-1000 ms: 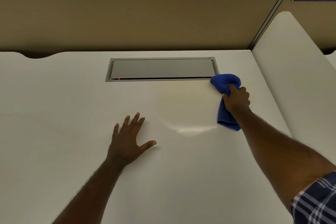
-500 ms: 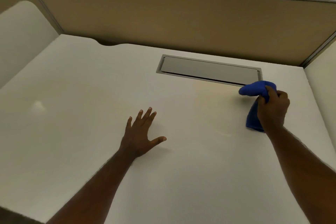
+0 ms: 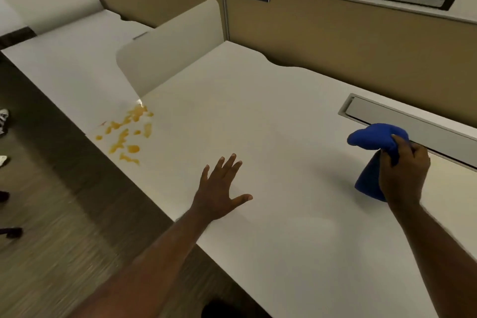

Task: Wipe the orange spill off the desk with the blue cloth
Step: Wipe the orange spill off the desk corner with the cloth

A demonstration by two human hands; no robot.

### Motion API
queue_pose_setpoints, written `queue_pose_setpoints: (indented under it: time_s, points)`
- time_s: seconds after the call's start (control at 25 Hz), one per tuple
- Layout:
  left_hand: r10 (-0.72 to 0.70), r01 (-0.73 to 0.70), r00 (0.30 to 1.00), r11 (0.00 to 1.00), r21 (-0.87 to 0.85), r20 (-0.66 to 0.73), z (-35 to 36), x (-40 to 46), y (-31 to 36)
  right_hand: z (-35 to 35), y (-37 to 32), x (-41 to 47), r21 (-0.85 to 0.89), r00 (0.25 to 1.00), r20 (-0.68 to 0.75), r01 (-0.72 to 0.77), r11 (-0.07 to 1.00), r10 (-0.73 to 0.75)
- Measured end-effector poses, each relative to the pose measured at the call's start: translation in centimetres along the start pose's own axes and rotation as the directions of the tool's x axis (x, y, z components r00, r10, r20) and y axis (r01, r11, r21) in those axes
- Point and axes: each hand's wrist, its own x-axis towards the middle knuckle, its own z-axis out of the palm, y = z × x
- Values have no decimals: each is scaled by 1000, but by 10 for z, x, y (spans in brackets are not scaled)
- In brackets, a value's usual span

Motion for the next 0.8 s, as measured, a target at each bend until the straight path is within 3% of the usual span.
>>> queue_pose_setpoints:
  time_s: [0.32, 0.6, 0.8]
  points:
    - [-159, 162, 978, 987, 11, -138, -38, -60, -125, 104, -161, -66, 133, 979, 136, 134, 982, -152]
    - [-287, 282, 950, 958, -52, -125, -48, -87, -192, 173, -266, -123, 235, 937, 263, 171, 957, -232]
    - [-379, 375, 922, 925, -59, -76, -40, -100, -216, 214, -317, -149, 267, 860, 395, 228, 936, -322]
